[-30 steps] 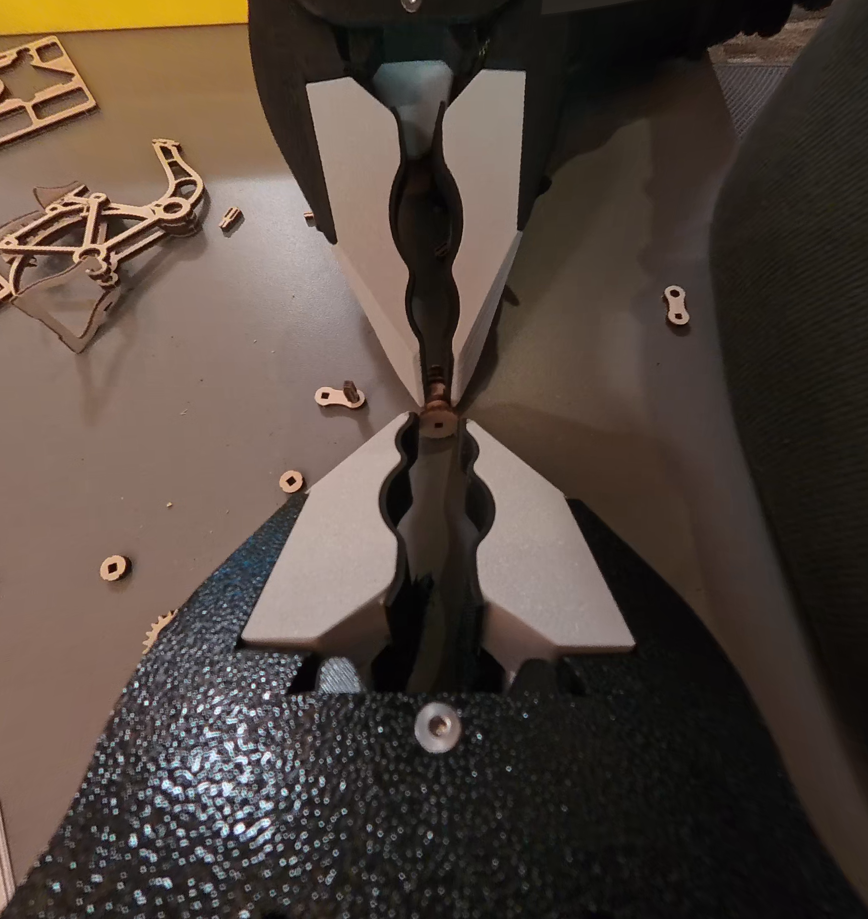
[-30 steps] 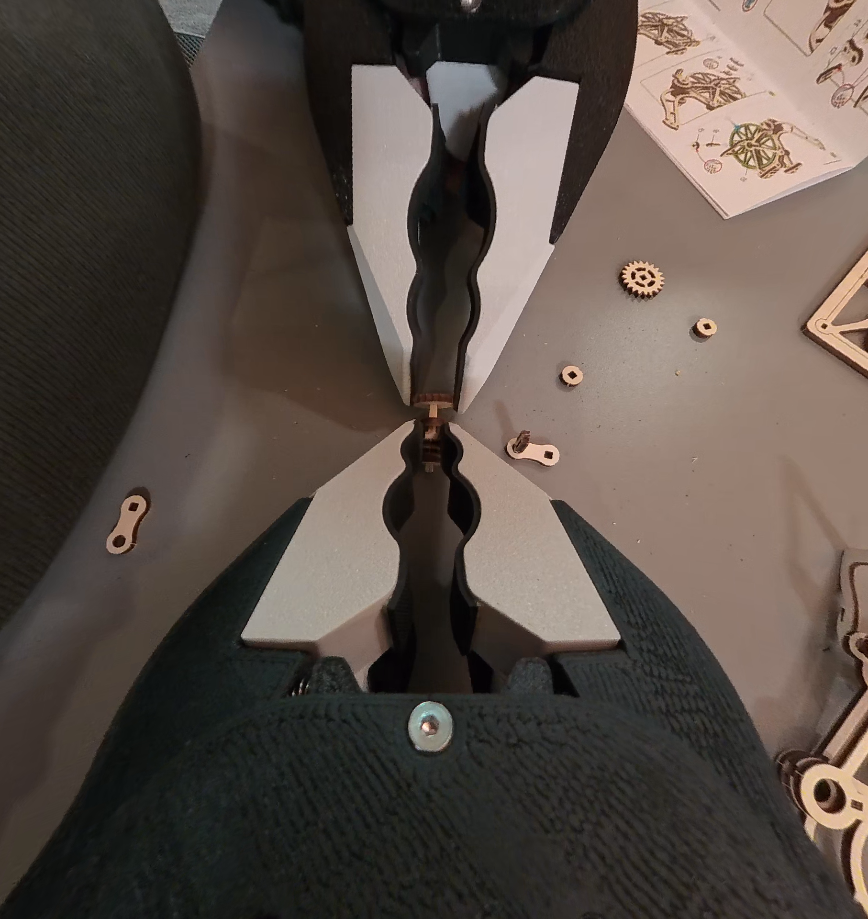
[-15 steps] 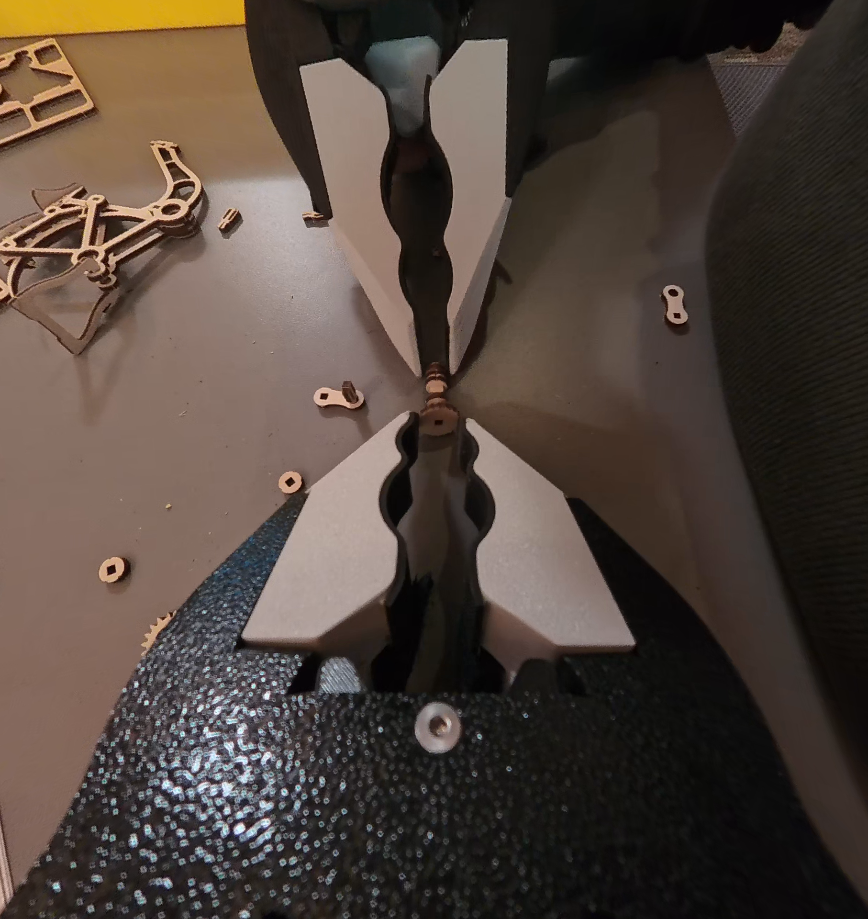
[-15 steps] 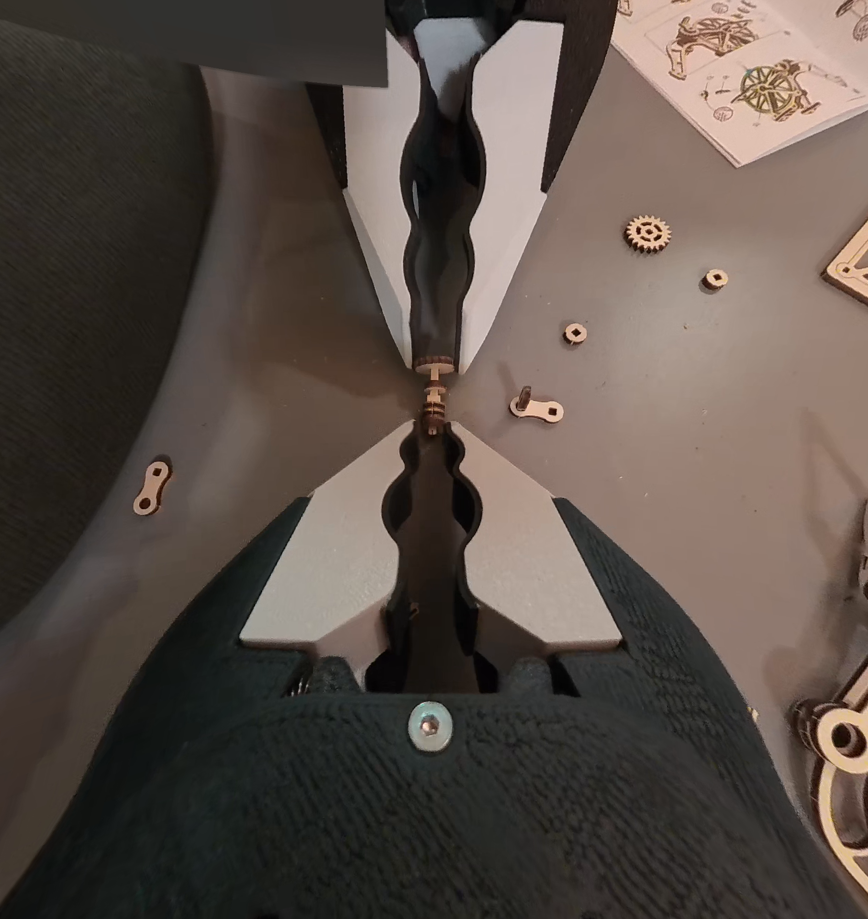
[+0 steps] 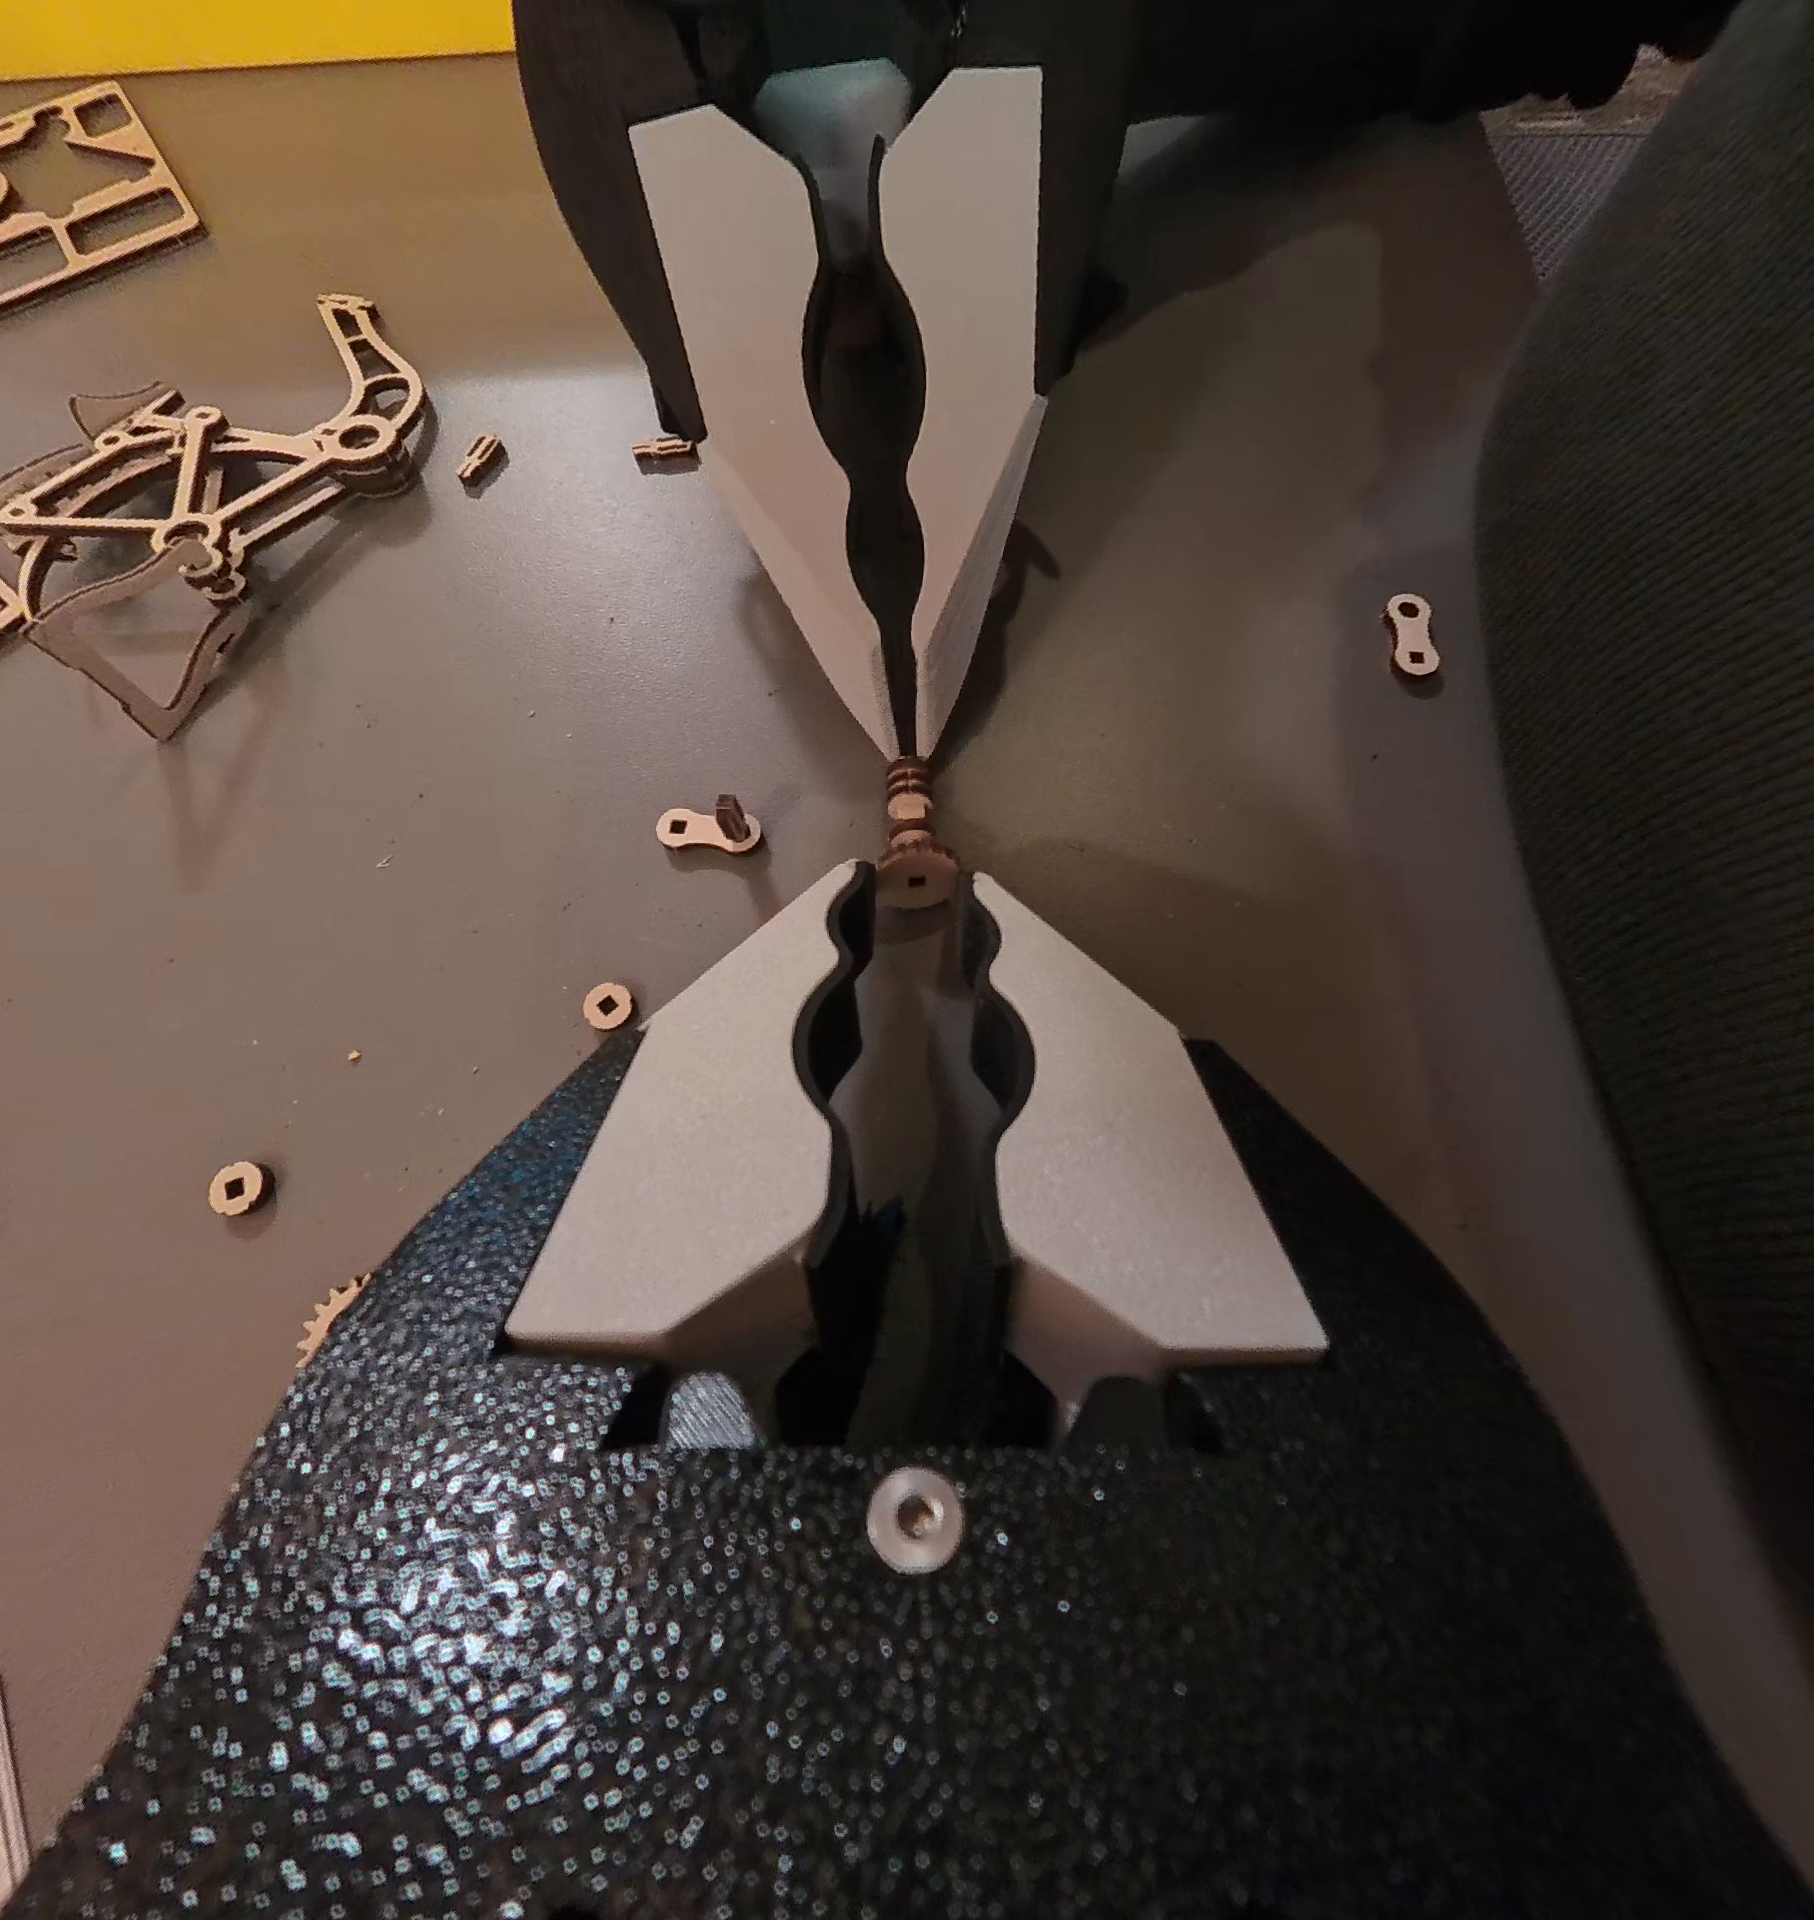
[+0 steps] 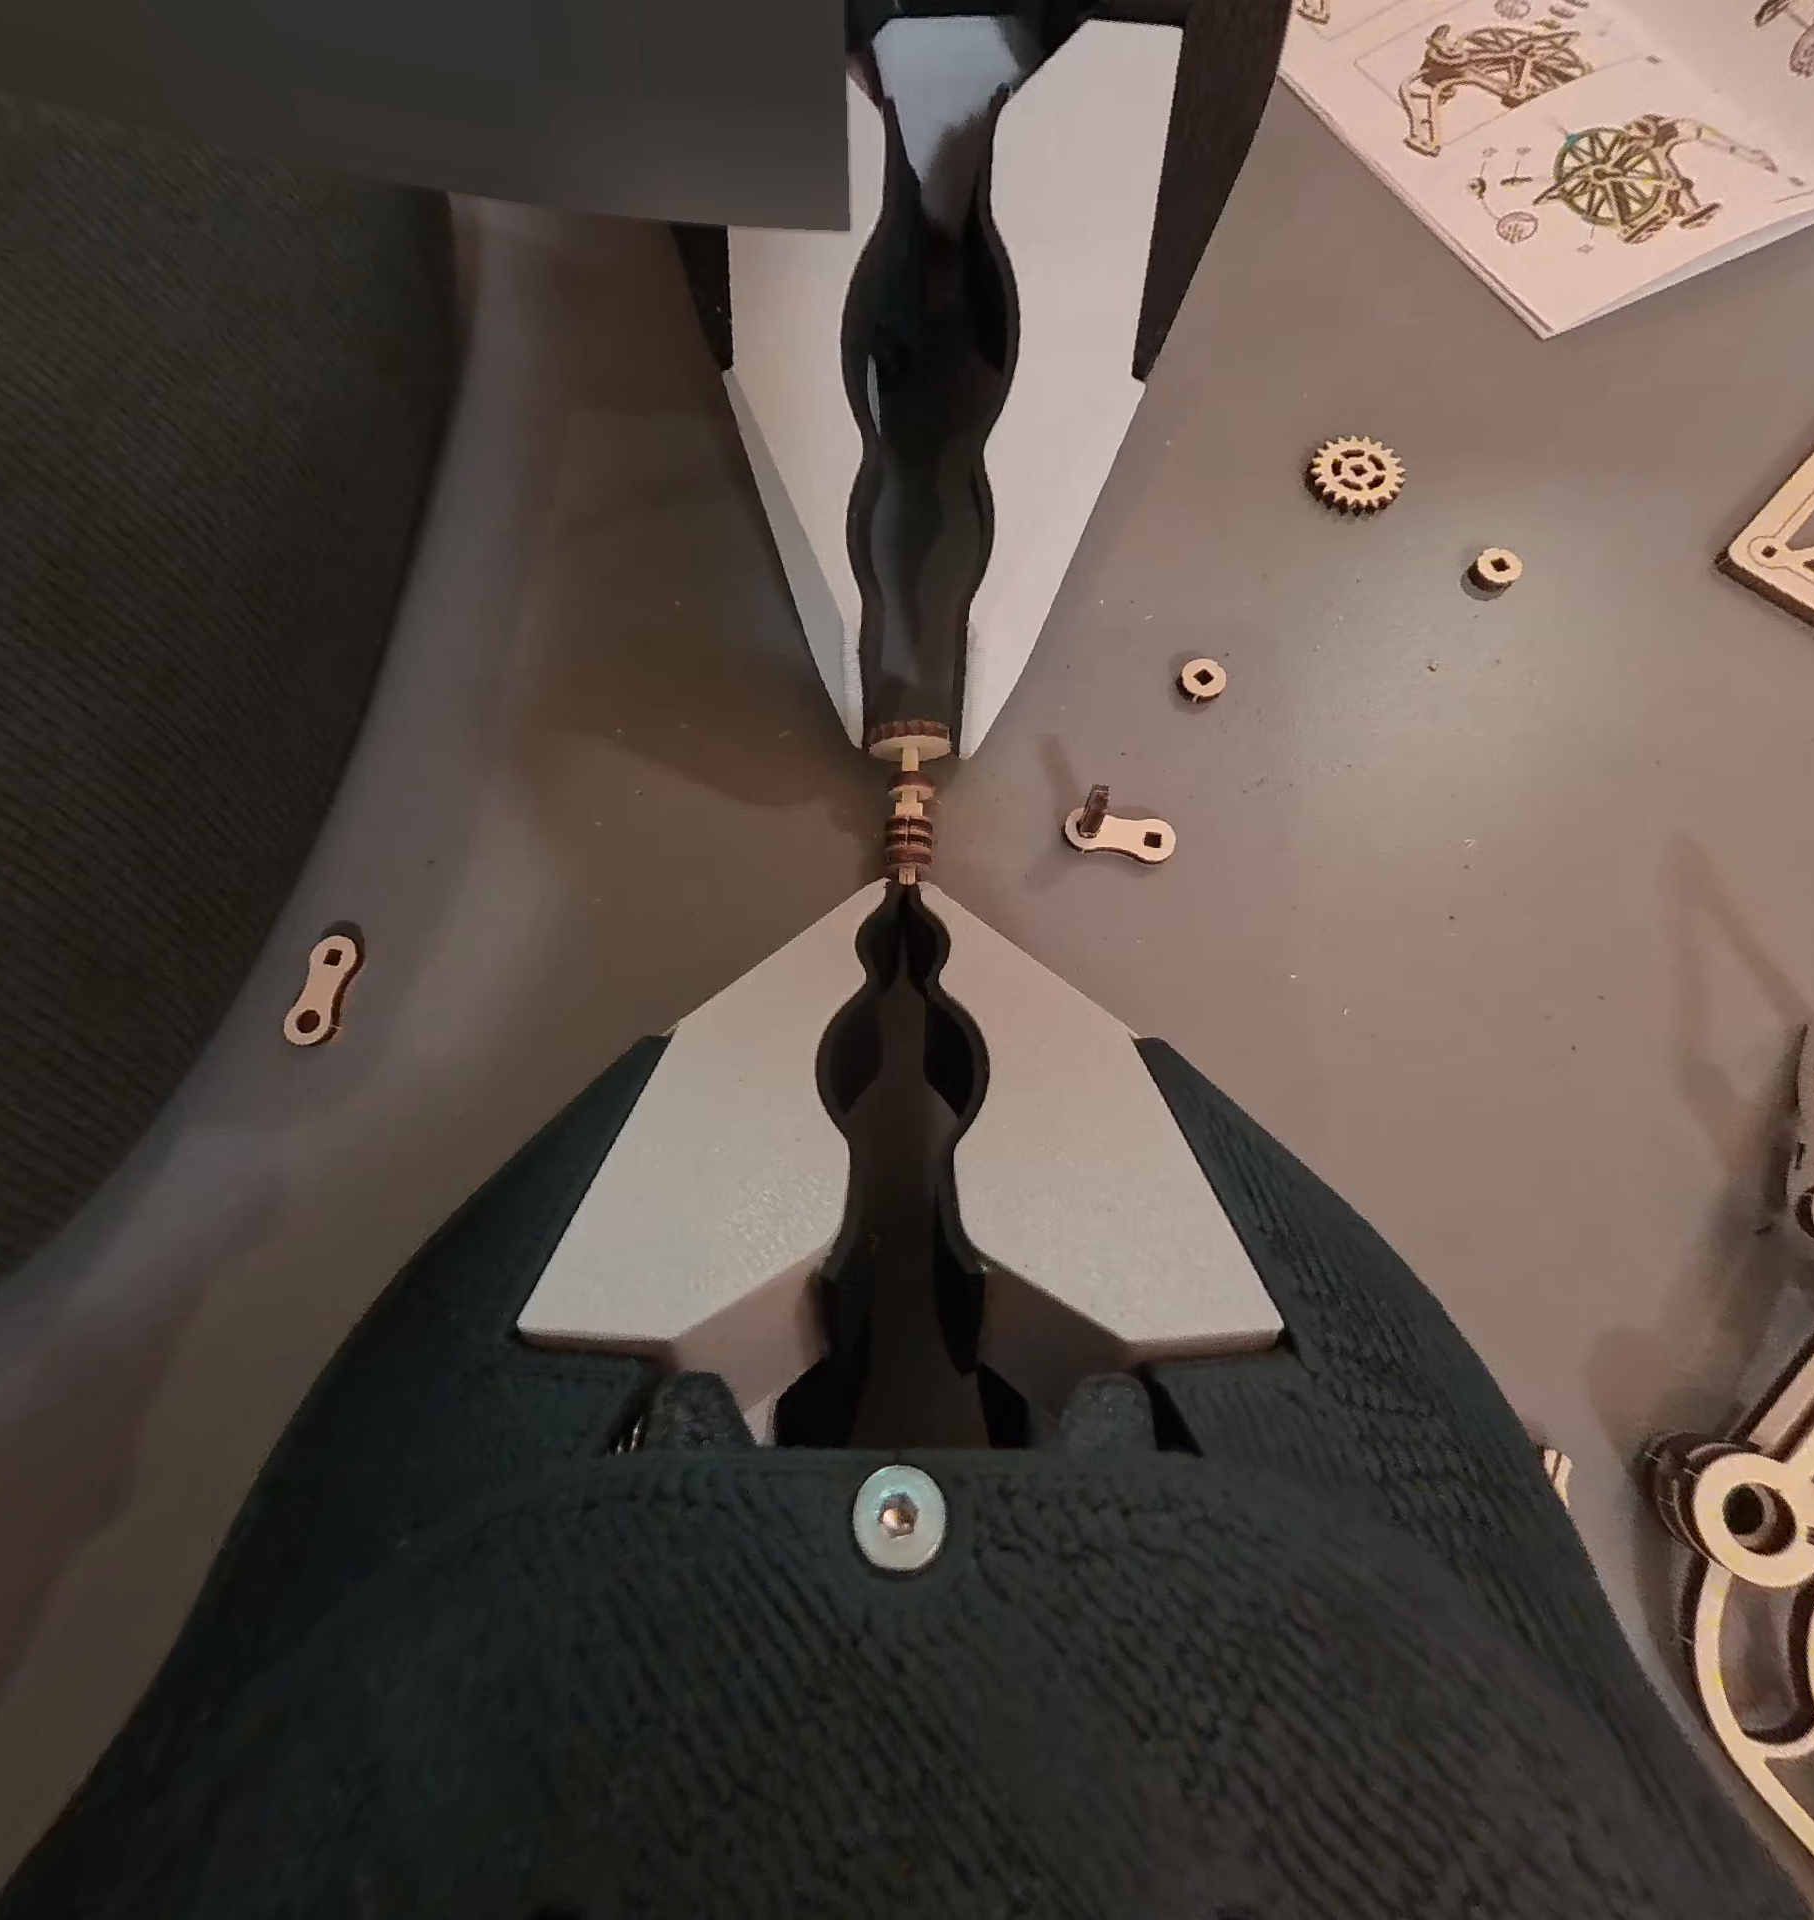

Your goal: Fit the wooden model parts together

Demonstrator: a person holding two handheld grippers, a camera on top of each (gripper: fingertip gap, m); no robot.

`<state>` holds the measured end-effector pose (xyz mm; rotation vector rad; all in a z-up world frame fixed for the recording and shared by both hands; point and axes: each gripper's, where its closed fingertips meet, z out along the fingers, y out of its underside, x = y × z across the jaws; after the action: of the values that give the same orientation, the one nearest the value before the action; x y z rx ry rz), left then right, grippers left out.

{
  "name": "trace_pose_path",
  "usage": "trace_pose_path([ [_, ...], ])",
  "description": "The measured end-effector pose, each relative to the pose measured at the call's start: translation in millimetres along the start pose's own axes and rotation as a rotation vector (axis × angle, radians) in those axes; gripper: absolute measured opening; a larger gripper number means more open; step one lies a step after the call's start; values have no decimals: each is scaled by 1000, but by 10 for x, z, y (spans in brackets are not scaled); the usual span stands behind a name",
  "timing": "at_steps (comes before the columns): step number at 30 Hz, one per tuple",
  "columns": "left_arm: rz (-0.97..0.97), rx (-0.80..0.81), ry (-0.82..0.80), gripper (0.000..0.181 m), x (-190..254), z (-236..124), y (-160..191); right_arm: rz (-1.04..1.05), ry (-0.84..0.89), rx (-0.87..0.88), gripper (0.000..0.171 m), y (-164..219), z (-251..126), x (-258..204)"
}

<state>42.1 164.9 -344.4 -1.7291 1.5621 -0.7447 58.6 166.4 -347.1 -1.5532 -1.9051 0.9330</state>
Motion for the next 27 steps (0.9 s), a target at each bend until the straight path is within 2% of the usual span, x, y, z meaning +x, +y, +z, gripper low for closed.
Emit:
trace_pose_path([
  [27, -32, -8, 23, 13, 3, 20, -7, -27, 8, -7, 0, -31, 22, -1],
])
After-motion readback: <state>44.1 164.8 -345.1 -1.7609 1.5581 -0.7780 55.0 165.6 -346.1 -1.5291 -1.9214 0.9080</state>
